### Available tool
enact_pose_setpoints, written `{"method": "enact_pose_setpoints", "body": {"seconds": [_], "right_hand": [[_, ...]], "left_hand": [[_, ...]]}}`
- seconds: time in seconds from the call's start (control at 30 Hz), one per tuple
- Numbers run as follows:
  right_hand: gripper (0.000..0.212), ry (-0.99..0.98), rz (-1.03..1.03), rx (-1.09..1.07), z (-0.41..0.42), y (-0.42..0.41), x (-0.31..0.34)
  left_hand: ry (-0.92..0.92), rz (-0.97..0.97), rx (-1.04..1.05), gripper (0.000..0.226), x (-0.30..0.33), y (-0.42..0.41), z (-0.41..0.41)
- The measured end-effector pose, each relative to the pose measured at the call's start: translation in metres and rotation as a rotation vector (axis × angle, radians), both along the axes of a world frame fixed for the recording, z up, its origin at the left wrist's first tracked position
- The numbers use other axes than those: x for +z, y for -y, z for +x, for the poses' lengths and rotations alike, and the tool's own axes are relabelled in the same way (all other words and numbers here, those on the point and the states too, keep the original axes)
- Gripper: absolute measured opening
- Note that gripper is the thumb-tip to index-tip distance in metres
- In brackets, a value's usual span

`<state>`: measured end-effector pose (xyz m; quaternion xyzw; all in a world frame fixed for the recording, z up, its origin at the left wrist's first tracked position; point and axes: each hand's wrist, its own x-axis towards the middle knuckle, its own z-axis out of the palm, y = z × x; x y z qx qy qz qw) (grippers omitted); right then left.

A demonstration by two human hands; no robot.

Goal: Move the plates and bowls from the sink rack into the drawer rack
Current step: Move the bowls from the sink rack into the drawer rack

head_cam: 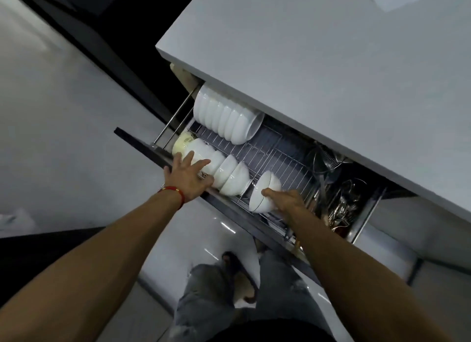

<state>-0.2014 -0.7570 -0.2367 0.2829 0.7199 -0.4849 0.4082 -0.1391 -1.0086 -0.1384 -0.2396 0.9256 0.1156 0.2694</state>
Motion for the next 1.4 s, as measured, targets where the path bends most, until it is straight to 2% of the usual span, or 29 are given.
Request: {"method": "enact_pose_setpoints", "body": {"seconds": [0.2,0.3,0.37,0.43,0.5,0.63,0.8,0.9,1.23,1.4], "right_hand": [[0.076,0.064,0.047,0.028,-0.001,0.032,-0.037],[0.086,0.072,0.114,0.115,0.001,0.046,-0.048],[0.084,0.058,0.189,0.122,0.000,0.056,-0.051],[0.079,0.064,0.233,0.193,-0.001,0.067,-0.054],[0.081,0.071,0.250,0.281,-0.002,0.077,-0.057],[0.098,0.105,0.244,0.184,0.003,0.084,-0.062],[0.089,0.080,0.170,0.197,0.009,0.081,-0.069],[0.072,0.043,0.184,0.171,0.016,0.073,-0.070],[0.062,0.010,0.251,0.108,0.025,0.036,-0.067],[0.082,-0.002,0.262,0.248,0.012,0.054,-0.070]], "left_hand": [[0.090,-0.024,-0.067,0.054,-0.043,0.000,0.006],[0.048,-0.065,-0.134,0.053,-0.053,0.002,0.013],[0.031,-0.068,-0.121,0.054,-0.057,0.002,0.012],[0.040,-0.071,-0.107,0.060,-0.059,0.001,0.012],[0.046,-0.080,-0.107,0.068,-0.061,0.000,0.013],[0.023,-0.093,-0.115,0.071,-0.063,0.001,0.013],[0.040,-0.092,-0.110,0.070,-0.063,0.001,0.013],[0.047,-0.094,-0.114,0.070,-0.062,0.000,0.012],[0.063,-0.098,-0.127,0.072,-0.064,0.001,0.012],[0.036,-0.089,-0.127,0.072,-0.065,0.001,0.013]]}}
